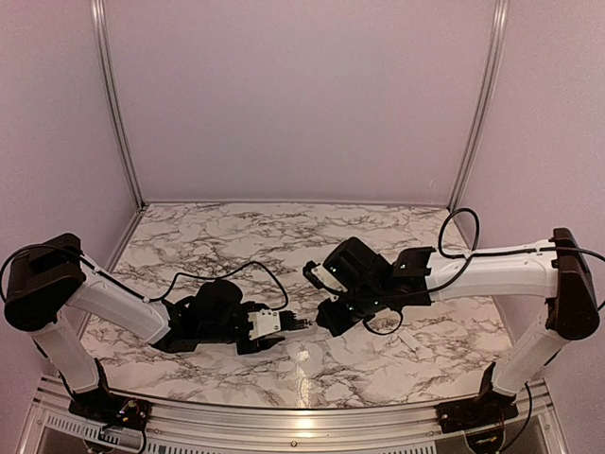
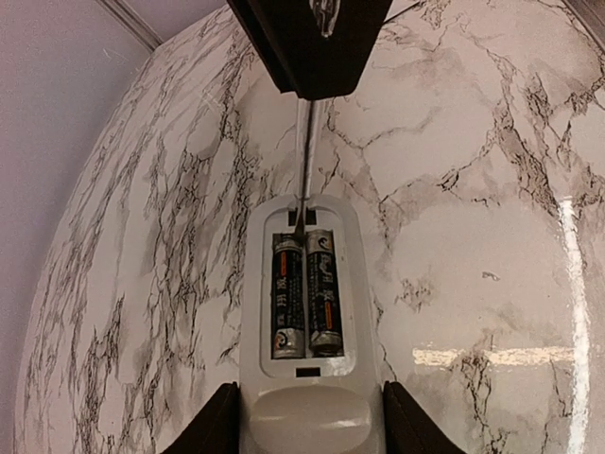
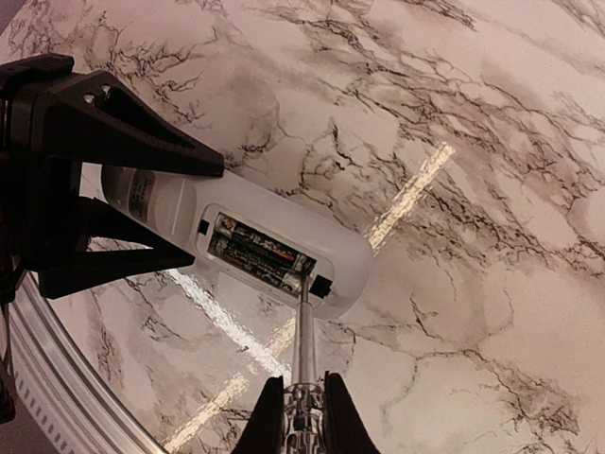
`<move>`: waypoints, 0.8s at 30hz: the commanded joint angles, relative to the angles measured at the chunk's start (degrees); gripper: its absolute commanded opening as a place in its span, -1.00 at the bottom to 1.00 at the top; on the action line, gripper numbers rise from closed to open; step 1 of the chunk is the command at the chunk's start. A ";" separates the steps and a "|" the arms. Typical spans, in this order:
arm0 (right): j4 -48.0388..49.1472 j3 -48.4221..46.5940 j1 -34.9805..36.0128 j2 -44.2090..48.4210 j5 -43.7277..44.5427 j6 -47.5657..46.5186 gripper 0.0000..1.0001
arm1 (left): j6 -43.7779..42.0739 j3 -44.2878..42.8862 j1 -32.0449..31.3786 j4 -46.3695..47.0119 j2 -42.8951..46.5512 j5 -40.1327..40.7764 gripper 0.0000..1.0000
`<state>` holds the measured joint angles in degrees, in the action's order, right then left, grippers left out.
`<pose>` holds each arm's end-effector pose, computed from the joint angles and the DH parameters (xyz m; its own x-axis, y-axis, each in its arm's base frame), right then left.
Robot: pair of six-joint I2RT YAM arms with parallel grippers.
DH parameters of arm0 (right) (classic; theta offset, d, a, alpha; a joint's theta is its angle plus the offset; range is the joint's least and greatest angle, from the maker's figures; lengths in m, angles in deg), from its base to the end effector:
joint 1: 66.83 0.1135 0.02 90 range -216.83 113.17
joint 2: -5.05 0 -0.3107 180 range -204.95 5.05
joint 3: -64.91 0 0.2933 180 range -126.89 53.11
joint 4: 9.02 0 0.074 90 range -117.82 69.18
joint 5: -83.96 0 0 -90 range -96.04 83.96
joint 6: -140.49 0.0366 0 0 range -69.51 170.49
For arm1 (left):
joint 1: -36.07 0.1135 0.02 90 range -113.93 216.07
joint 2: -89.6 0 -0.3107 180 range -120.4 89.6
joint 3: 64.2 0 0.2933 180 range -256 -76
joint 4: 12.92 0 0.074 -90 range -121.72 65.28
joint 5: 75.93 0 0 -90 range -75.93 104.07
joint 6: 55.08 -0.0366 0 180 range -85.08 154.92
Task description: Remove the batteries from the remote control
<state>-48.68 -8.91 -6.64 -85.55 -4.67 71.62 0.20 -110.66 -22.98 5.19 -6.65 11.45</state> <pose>0.1823 0.3164 0.2474 -0.6967 -0.4911 -0.5228 -0.6536 0.7349 0.1807 0.1720 -0.2901 0.1403 0.2774 0.6438 -0.7131 0.8745 0.1383 0.4650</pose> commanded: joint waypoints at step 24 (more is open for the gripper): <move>13.25 10.07 -0.31 11.08 -7.76 0.60 -1.00 | 1.41 2.82 -0.37 2.94 6.79 -7.89 -1.00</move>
<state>-40.26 0.82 -6.64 -76.70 -9.74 71.71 1.27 -108.39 -22.96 4.95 -2.28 6.93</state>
